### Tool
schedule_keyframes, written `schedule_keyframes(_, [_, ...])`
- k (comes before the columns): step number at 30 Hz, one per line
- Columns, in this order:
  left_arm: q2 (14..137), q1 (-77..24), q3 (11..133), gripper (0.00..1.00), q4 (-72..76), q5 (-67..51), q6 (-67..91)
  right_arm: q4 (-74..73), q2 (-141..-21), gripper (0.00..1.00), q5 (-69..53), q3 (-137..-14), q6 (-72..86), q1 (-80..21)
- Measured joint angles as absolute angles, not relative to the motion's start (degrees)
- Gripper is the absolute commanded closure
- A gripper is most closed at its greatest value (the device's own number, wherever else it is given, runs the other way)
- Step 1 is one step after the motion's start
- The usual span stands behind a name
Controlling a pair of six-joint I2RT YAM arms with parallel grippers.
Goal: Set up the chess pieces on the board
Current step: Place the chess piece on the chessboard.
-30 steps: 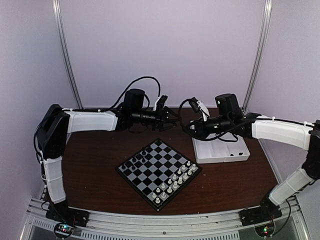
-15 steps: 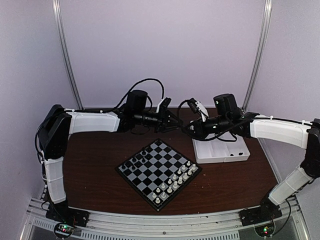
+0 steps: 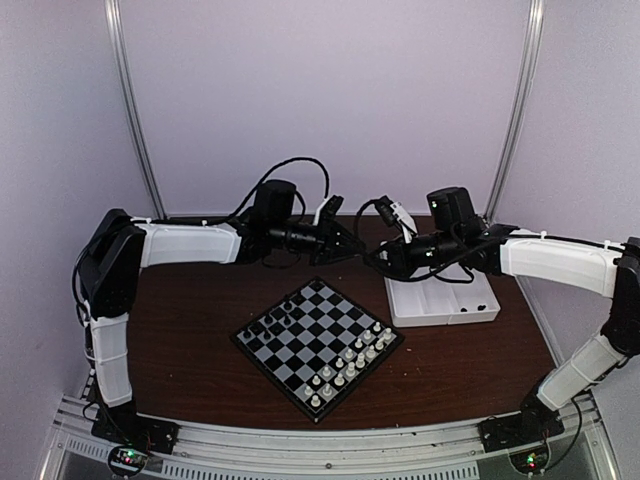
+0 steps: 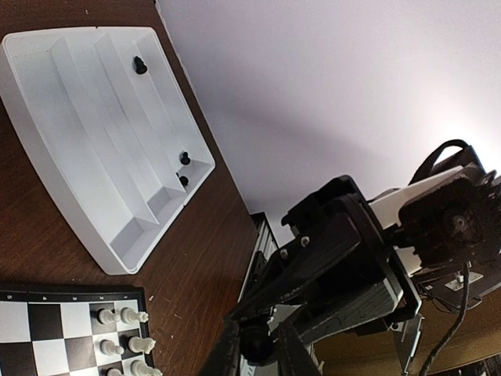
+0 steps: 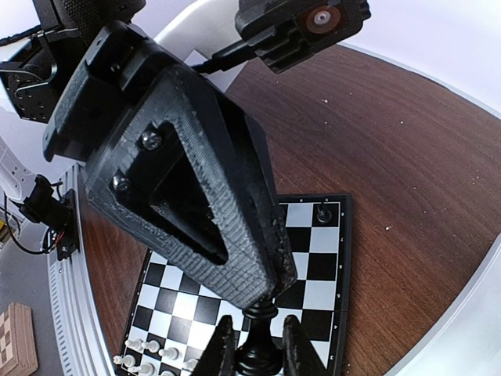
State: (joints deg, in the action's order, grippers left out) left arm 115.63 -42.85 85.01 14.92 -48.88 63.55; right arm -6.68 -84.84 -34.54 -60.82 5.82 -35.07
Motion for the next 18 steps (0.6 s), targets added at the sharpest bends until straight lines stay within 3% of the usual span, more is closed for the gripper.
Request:
schedule_keyframes(3, [115.8,-42.9,85.3,0.8,14.5,-48.9,63.4,-6.7,-84.8,0.87,-34.5,-60.8,5.7,-35.1])
schedule_keyframes(12, [115.8,-42.9,85.9,0.97,13.0,-49.3,62.5,-7.2,-84.8,0.85,-34.6,-60.9,5.3,-35.2])
schedule_keyframes(18, [115.8,-42.9,86.0,0.97,12.0,-49.5,61.8,-7.6,-84.8,0.59,-34.5,-60.9,4.7,-35.3])
